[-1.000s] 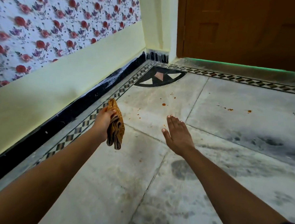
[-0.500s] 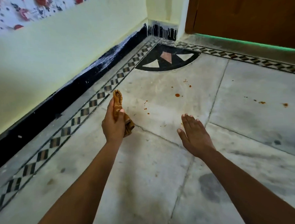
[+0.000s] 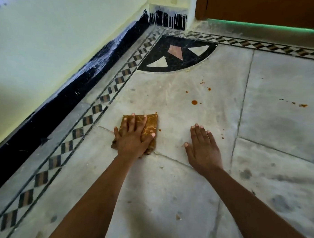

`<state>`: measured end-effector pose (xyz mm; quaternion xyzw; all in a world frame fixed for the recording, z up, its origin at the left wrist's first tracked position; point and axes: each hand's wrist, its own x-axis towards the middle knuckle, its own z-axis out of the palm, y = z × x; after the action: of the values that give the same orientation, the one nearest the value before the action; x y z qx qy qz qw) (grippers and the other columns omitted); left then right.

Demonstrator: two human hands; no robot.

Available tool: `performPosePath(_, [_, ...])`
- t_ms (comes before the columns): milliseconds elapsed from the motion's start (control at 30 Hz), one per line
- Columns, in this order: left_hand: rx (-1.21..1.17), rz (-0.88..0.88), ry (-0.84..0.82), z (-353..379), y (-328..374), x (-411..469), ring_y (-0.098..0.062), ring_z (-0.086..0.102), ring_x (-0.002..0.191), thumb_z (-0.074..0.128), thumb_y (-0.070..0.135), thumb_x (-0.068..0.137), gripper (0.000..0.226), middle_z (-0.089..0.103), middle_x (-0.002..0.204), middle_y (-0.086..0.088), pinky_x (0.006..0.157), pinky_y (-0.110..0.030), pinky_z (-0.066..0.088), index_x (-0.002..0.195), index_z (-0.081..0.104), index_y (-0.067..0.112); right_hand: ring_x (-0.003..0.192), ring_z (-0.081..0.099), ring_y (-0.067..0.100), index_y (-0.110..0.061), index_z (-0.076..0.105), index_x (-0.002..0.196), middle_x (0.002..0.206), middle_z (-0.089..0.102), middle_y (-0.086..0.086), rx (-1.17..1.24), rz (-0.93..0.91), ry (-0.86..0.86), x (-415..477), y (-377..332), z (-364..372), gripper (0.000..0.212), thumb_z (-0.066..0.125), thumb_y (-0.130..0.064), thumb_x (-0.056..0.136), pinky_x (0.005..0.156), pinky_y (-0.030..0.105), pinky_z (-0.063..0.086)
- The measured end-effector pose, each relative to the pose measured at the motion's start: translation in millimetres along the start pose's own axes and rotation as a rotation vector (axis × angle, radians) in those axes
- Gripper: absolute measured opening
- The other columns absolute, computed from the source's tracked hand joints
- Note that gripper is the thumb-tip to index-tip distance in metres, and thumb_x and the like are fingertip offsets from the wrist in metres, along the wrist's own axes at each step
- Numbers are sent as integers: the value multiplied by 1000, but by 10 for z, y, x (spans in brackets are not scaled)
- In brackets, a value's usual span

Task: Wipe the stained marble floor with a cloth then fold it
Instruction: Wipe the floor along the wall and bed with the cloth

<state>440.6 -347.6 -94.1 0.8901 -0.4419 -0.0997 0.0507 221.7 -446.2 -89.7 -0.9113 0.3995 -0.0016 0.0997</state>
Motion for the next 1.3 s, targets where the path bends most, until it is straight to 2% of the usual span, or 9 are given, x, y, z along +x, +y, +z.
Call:
performPosePath(267, [-31,-117,-79,-78,393,895,-34,-7,144,20,65,90,60,-4,159,4,110,-63,-4,145,2,48,146,0,16,-10,8,150,158,4,7,14,-16,12,100,-104,157,73,4,-49,89,116,30,-11])
performPosePath(400, [43,104,-53,-14,641,684,-34,-9,144,23,63,91,64,-7,159,1,110,-60,-8,146,-1,44,146,2,18,-9,11,149,157,7,8,29,-13,-18,85,-126,79,72,6,-48,89,117,32,-9])
performPosePath(533, [97,352,29,41,224,113,-28,10,145,23,61,88,61,15,157,2,114,-56,3,145,11,44,141,26,27,-2,34,142,151,30,15,87,24,-2,97,-134,6,66,25,-42,90,116,38,9])
performPosePath(667, [101,88,9,-74,-81,529,-28,0,145,21,60,88,62,6,159,3,113,-59,-3,146,4,44,141,26,28,-2,34,142,151,29,15,67,32,-15,108,-132,42,67,28,-42,89,114,43,12])
performPosePath(800, [70,-89,13,-51,379,1068,-33,0,145,27,58,92,61,4,159,1,111,-62,-2,147,6,42,143,20,27,-6,30,145,154,24,13,68,39,-28,106,-138,56,68,26,-43,89,116,43,7])
performPosePath(967, [95,335,24,86,571,382,-29,12,144,31,59,87,62,19,157,3,111,-61,12,145,17,44,143,19,27,-7,30,145,154,24,13,79,50,-36,118,-146,34,68,26,-43,88,117,46,12])
performPosePath(1033, [102,374,2,51,260,157,-29,14,144,24,62,89,60,20,156,2,110,-63,14,145,11,45,144,16,27,-7,28,146,155,21,13,75,47,-51,117,-138,37,68,26,-43,88,117,47,12])
performPosePath(1133, [125,157,-41,-96,-178,362,-29,-1,145,16,67,87,64,1,158,3,111,-64,3,144,-3,48,144,16,28,-6,27,146,155,20,13,67,50,-67,117,-134,42,68,26,-43,89,117,50,13])
performPosePath(1300, [25,-139,4,-161,171,1262,-36,-2,144,29,59,92,63,2,159,1,109,-67,2,147,4,42,144,16,28,-7,27,146,155,20,13,52,52,-64,136,-138,59,68,26,-43,89,117,51,11])
